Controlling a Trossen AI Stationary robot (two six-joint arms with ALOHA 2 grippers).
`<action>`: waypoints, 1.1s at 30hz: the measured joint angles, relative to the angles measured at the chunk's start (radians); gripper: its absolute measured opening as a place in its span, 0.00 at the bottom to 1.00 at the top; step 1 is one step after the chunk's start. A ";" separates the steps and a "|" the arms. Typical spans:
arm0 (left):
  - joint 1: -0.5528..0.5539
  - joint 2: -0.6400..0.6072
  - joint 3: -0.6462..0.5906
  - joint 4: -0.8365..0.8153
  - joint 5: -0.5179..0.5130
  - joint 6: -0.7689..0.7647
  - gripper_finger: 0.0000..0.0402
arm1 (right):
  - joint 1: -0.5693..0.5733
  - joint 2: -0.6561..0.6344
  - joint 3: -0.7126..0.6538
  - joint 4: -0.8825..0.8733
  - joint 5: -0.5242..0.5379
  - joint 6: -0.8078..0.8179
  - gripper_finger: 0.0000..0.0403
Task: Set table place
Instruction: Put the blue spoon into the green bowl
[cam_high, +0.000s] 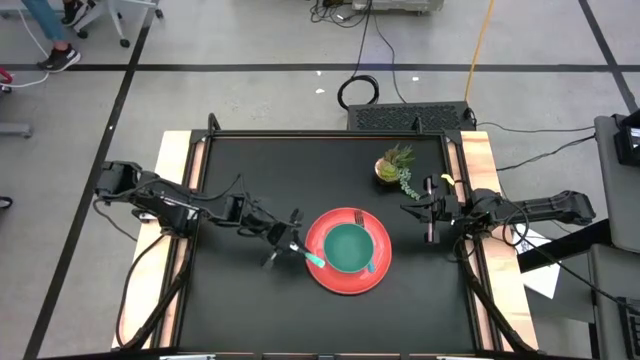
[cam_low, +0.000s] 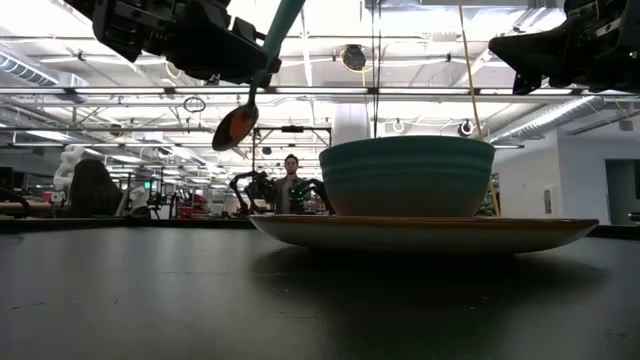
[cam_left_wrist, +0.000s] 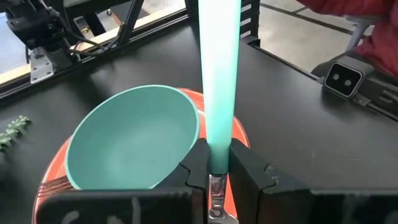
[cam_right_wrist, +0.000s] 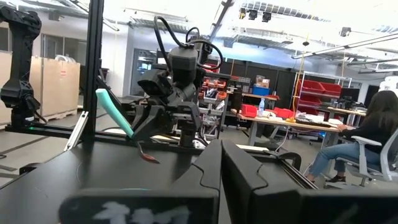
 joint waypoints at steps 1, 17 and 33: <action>0.000 0.000 0.000 -0.001 0.000 0.000 0.09 | 0.000 0.000 0.000 0.000 0.000 0.000 0.00; 0.003 -0.354 0.001 -0.222 -0.212 -0.048 0.09 | 0.000 0.000 0.000 0.000 0.000 -0.001 0.00; 0.012 -0.596 0.001 -0.327 -0.448 -0.158 0.09 | 0.000 0.000 0.000 0.000 0.000 0.007 0.00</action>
